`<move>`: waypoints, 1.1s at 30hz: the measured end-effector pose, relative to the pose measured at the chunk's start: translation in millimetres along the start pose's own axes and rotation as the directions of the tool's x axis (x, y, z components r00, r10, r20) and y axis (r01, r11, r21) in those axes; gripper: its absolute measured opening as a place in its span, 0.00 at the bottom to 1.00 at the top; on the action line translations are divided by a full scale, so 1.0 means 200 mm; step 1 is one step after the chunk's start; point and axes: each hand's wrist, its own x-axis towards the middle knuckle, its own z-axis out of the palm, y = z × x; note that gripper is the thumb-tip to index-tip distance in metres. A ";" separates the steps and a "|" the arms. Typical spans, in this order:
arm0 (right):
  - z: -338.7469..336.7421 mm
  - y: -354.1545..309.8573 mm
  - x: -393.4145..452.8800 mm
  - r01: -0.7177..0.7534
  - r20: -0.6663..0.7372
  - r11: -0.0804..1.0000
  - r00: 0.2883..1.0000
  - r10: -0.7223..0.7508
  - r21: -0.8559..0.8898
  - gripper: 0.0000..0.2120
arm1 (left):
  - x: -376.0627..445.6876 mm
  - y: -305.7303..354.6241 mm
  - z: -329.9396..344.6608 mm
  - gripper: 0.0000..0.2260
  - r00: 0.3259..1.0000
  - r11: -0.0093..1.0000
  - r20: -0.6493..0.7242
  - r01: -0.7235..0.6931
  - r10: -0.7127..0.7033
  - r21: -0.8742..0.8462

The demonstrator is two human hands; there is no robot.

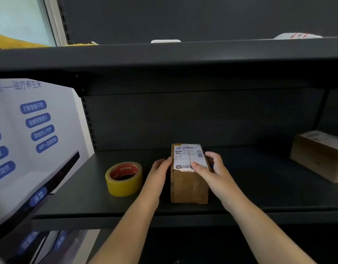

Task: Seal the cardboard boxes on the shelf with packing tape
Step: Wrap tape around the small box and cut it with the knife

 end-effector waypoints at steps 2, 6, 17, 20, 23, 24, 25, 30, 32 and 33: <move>0.02 -0.02 0.01 -0.052 0.032 0.998 0.998 0.051 0.034 0.32 | 0.03 0.01 0.02 0.15 0.992 0.990 0.037 0.121 -0.119 -0.072; 0.04 -0.01 0.03 -0.064 -0.004 0.990 0.998 0.065 0.123 0.31 | 0.05 0.01 0.05 0.18 0.990 0.990 0.035 0.135 -0.133 -0.051; 0.07 -0.04 -0.09 0.366 -0.072 0.931 0.928 -0.365 0.003 0.30 | -0.04 -0.01 0.01 0.21 0.934 0.896 0.242 -0.145 0.264 -0.420; 0.08 -0.06 -0.14 0.495 -0.072 0.867 0.864 -0.498 -0.052 0.34 | -0.07 0.02 -0.01 0.24 0.876 0.845 0.245 -0.273 0.416 -0.460; 0.08 -0.09 -0.16 0.553 -0.081 0.832 0.828 -0.554 -0.035 0.33 | -0.09 0.06 -0.02 0.26 0.851 0.825 0.222 -0.344 0.476 -0.449; 0.07 -0.10 -0.16 0.562 -0.079 0.825 0.822 -0.565 -0.048 0.32 | -0.10 0.07 -0.03 0.26 0.834 0.817 0.220 -0.382 0.506 -0.431; 0.07 -0.10 -0.16 0.571 -0.082 0.816 0.813 -0.577 -0.084 0.31 | -0.11 0.09 -0.03 0.25 0.821 0.809 0.203 -0.425 0.533 -0.405; 0.08 -0.12 -0.17 0.591 -0.086 0.775 0.780 -0.619 -0.224 0.28 | -0.15 0.17 -0.07 0.22 0.780 0.765 0.092 -0.572 0.619 -0.295; 0.10 -0.13 -0.18 0.577 -0.078 0.785 0.792 -0.605 -0.224 0.33 | -0.18 0.21 -0.06 0.20 0.739 0.731 0.073 -0.639 0.670 -0.241; 0.10 -0.14 -0.18 0.554 -0.079 0.803 0.811 -0.580 -0.220 0.38 | -0.21 0.22 -0.04 0.20 0.708 0.705 0.051 -0.688 0.704 -0.171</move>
